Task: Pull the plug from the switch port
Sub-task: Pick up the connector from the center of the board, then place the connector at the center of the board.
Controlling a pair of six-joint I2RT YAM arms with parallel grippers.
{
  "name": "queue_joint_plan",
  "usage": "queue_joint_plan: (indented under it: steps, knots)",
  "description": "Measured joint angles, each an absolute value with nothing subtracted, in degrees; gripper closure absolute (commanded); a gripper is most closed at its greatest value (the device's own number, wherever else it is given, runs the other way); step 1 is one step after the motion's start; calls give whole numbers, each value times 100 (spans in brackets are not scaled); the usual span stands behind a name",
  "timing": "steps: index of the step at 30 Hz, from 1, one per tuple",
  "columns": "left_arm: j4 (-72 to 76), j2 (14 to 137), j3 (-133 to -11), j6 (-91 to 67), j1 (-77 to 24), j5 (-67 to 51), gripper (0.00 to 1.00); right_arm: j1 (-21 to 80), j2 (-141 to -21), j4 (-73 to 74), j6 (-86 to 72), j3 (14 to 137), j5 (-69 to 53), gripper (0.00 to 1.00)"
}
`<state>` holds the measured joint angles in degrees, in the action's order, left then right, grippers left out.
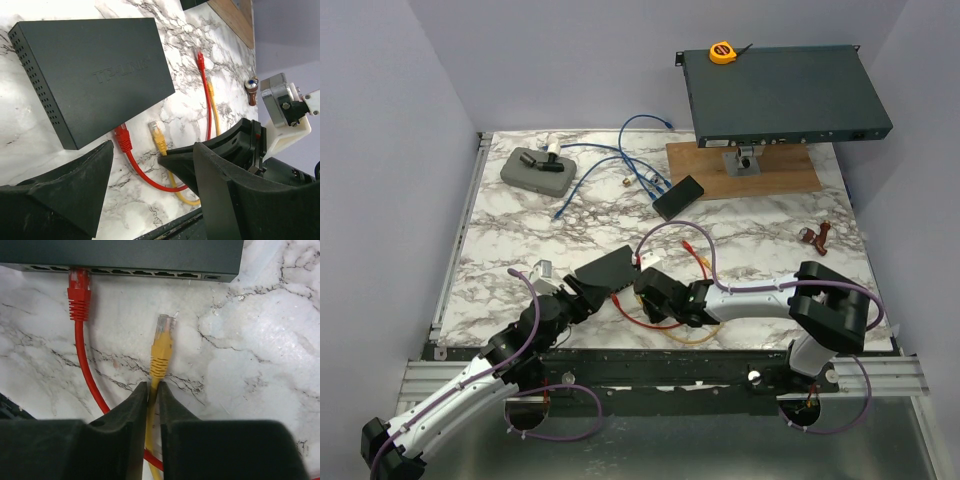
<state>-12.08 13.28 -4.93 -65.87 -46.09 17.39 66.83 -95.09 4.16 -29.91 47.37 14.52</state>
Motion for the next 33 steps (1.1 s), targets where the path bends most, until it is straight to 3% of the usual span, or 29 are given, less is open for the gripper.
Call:
queue_joint_plan:
  steps: [13,26,31,33]
  knots:
    - [-1247,1332,-856,-6283,-4609,1774,36,6696,-8936,1640,-2657,5231,2523,99]
    - [-934,1326,-993,-5935,-4609,1798,35,6523,-6410,515,-1999,5887,3002,99]
    - [-484,1072,-891,-5749,-4606,1688,23,6523,-5288,-552,-1935,5450,2668,99]
    - [-143,810,-779,-5666,-4606,1645,4,6523,-4963,-858,-1944,5413,2543,99]
